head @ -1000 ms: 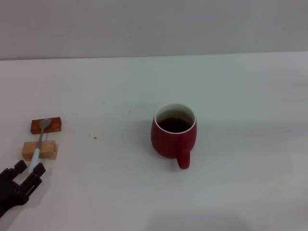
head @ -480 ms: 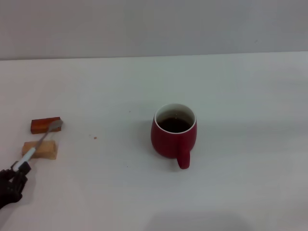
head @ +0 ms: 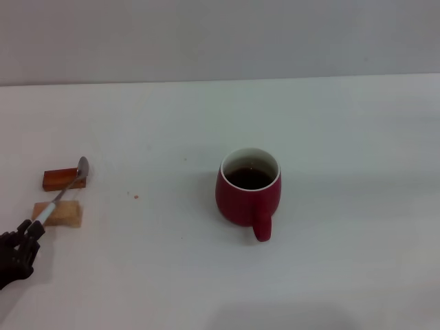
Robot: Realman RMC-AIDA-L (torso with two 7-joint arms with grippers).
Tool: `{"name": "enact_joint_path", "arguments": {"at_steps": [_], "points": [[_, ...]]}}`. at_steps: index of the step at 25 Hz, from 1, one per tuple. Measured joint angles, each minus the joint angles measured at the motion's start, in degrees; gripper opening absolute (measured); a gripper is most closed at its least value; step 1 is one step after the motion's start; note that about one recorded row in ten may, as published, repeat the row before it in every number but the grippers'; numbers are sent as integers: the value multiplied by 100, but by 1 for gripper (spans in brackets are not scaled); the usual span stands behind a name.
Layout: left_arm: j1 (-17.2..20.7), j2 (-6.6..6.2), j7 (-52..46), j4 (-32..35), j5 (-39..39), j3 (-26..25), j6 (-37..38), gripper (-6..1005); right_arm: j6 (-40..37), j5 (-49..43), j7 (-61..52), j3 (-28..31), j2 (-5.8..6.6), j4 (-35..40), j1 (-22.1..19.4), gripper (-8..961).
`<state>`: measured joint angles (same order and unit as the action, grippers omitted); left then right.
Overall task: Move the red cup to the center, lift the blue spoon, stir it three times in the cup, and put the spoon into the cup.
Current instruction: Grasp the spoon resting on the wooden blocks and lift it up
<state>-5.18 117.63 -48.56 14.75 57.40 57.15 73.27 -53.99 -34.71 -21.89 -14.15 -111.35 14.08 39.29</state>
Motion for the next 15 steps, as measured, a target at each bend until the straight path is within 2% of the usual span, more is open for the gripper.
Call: {"name": "enact_joint_path", "arguments": {"at_steps": [9,15], "points": [[-36,-27,5,13,-7,-51,87,137,18,0,0,0,0,-14,7,483],[-49,-46,-222,153,-21,-413,484,138,-7,0,0,0,-10,-84,4,482]]}}
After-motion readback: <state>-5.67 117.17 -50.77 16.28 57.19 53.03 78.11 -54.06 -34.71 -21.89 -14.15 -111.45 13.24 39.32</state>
